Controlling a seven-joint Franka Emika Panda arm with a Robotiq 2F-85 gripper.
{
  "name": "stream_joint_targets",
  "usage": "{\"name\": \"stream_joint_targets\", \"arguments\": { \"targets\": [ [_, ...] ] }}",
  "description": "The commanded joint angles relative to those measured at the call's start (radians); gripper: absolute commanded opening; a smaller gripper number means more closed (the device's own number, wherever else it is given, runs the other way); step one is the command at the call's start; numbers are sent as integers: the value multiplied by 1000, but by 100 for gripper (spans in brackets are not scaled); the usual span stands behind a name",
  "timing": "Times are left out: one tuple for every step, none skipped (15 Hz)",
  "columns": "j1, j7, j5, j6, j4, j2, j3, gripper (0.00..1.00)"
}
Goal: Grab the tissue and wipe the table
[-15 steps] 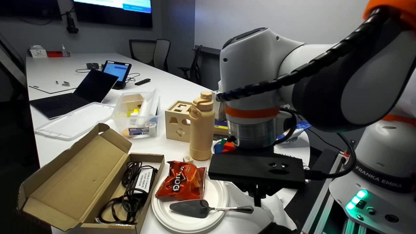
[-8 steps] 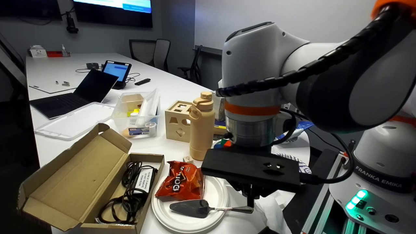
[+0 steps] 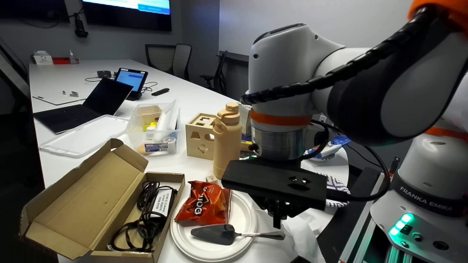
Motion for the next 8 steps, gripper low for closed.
{"name": "stream_joint_targets", "arguments": {
  "targets": [
    [-24,80,-11,43,-1,1,-22,0],
    [-32,97,-17,48,-1,3,-29,0],
    [-41,113,-21,52,0,8,-35,0],
    [-50,129,-25,60,0,13,-41,0],
    [-57,146,-30,66,0,20,-46,0],
    [-61,159,-30,71,0,27,-50,0],
    [-64,175,-28,81,0,36,-53,0],
    [-63,192,-22,83,0,41,-53,0]
  ]
}}
